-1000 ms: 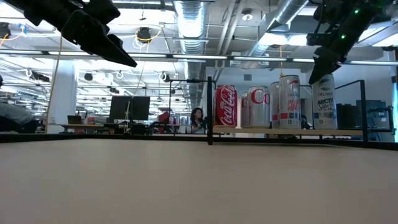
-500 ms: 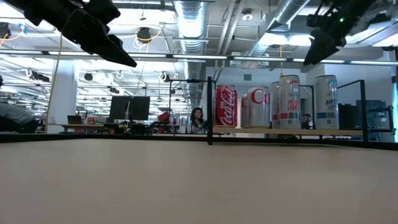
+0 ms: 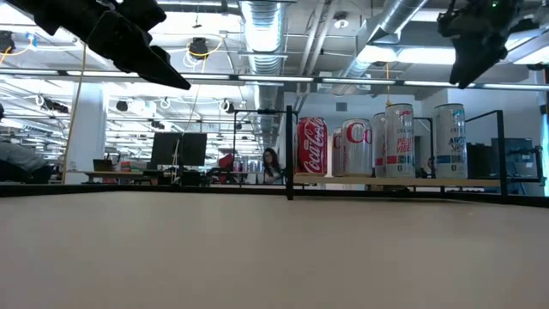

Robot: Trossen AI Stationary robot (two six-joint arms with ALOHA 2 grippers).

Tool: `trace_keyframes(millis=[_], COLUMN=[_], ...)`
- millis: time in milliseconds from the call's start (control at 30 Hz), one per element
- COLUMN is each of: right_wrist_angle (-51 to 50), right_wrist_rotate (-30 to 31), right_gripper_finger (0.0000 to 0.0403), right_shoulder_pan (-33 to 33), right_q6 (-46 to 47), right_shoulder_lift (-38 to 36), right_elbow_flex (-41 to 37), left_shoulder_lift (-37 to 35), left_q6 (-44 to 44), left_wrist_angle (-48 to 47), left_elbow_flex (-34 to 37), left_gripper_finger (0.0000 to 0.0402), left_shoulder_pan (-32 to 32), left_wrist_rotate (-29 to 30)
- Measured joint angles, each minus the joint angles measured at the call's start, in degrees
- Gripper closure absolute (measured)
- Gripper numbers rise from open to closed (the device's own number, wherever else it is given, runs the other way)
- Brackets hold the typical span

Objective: Place canned beverage on shelf
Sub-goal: Put the left blue white soda can on the shelf

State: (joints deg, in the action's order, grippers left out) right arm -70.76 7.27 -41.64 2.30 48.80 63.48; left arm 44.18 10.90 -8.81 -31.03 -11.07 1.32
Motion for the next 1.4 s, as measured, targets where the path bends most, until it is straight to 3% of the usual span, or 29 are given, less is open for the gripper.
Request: trace_keyframes(millis=[133,300,333,633,1400], right_wrist_angle=[-0.86,-1.01,-1.21,0.25,7.61], right_wrist_rotate=[2.37,3.41,3.43,7.68,7.89], right_gripper_finger=[0.0223,0.0375,0.0385,0.0387,0.0385], right_shoulder_pan=[2.22,2.46,2.44,-0.7,-7.31], right_q6=[0.77,-1.08,-1.42,-2.75,-9.16], right_shoulder_lift=[0.0,0.36,0.67,4.07,12.48], right_elbow_flex=[0.0,0.0,-0.02,-4.36,-4.5], left_shoulder_lift=[0.02,0.02,0.02,0.02,0.02], left_q6=[0.0,-0.04,-0.04,0.35,1.09], left_wrist_angle=[1.13,1.11,1.11,1.06,1.02], left_elbow_flex=[0.0,0.0,0.0,0.0,0.0], left_gripper_finger=[0.0098,0.0098,0.0098,0.0098,0.0098], left_shoulder_pan=[0.0,0.0,0.0,0.0,0.0], left_wrist_rotate=[-0.02,-0.02,-0.04,-0.07,-0.04])
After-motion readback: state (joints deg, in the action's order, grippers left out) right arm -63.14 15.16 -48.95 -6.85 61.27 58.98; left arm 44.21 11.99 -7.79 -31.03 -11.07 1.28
